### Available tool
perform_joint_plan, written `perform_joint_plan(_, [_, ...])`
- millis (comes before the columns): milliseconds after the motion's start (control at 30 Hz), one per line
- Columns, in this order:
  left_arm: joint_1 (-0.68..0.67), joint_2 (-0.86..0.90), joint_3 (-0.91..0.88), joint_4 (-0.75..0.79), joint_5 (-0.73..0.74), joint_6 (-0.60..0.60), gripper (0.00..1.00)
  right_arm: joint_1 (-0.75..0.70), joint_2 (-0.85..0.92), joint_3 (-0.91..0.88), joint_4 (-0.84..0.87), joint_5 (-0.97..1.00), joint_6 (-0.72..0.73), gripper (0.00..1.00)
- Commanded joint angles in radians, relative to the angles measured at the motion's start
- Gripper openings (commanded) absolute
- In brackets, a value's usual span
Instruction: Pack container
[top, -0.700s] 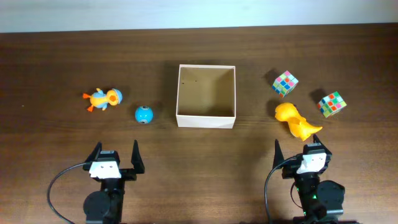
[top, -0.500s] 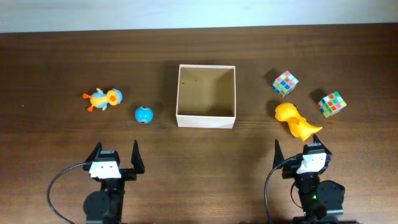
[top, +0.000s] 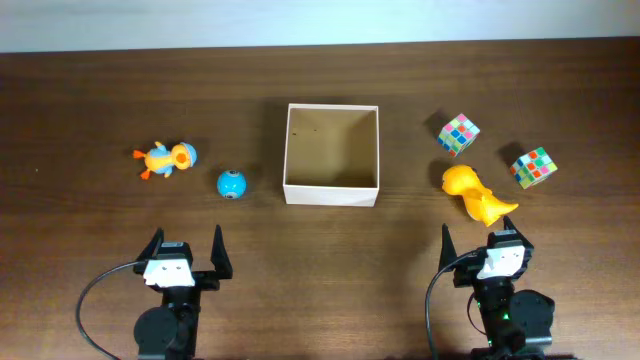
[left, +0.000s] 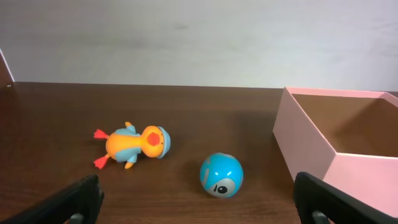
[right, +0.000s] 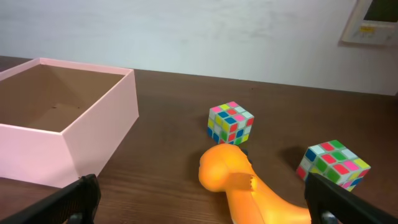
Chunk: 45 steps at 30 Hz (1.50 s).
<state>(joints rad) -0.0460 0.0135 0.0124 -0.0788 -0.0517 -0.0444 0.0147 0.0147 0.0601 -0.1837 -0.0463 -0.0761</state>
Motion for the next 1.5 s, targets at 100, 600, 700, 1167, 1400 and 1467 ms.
perform_joint_plan(100, [-0.006,-0.008,-0.002,-0.003,0.011,0.019,0.99,-0.003,-0.011,-0.005,-0.002,0.186,-0.103,0.99])
perform_joint_plan(600, [-0.006,-0.008,-0.002,-0.003,0.011,0.019,0.99,-0.002,-0.011,-0.005,0.007,0.074,-0.086,0.99])
perform_joint_plan(700, [-0.006,-0.008,-0.002,-0.003,0.011,0.019,0.99,-0.002,-0.011,-0.005,0.005,-0.028,-0.060,0.99])
perform_joint_plan(1167, [-0.006,-0.008,-0.002,-0.003,0.011,0.019,0.99,-0.002,0.077,0.121,-0.163,-0.087,0.210,0.99])
perform_joint_plan(1400, [-0.006,-0.008,-0.002,-0.003,0.011,0.019,0.99,-0.002,0.295,0.369,-0.277,-0.139,0.209,0.99])
perform_joint_plan(1467, [-0.006,-0.008,-0.002,-0.003,0.011,0.019,0.99,-0.002,0.392,0.472,-0.341,-0.150,0.209,0.99])
